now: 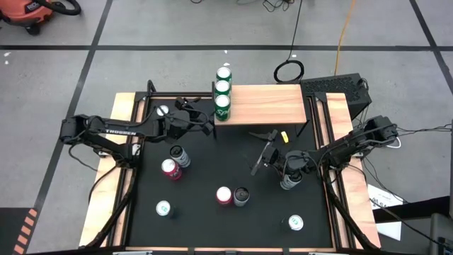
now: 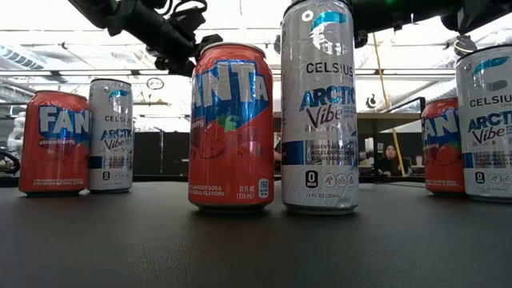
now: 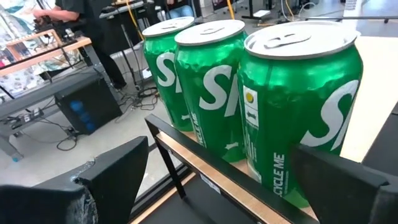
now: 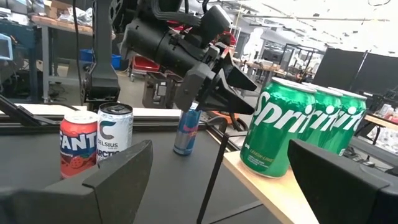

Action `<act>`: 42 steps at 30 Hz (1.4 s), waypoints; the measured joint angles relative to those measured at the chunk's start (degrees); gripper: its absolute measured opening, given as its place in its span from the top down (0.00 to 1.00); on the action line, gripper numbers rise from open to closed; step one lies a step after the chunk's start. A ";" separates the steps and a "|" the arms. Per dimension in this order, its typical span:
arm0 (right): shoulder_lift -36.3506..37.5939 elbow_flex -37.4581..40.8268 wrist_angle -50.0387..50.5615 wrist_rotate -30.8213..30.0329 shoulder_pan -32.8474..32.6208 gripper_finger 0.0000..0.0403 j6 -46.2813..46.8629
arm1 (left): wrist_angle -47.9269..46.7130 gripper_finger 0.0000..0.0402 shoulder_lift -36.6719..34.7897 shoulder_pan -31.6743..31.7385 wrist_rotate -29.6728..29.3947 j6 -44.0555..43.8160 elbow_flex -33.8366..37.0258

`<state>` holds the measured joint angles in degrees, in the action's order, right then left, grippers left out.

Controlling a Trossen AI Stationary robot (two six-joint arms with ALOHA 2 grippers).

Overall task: Place canned beverage on shelf
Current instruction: Put the green soda can on the shelf, then put the center black soda can on the shelf

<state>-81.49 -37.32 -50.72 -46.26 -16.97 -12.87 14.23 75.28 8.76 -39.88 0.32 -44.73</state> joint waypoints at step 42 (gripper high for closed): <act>-5.61 -33.94 75.58 19.30 -14.38 0.12 43.48 | -8.47 0.03 2.02 -41.32 -8.48 -13.54 -0.05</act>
<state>-87.10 -71.26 24.86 -26.96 -31.35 30.61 5.76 77.30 -32.56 -48.35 -13.21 -44.78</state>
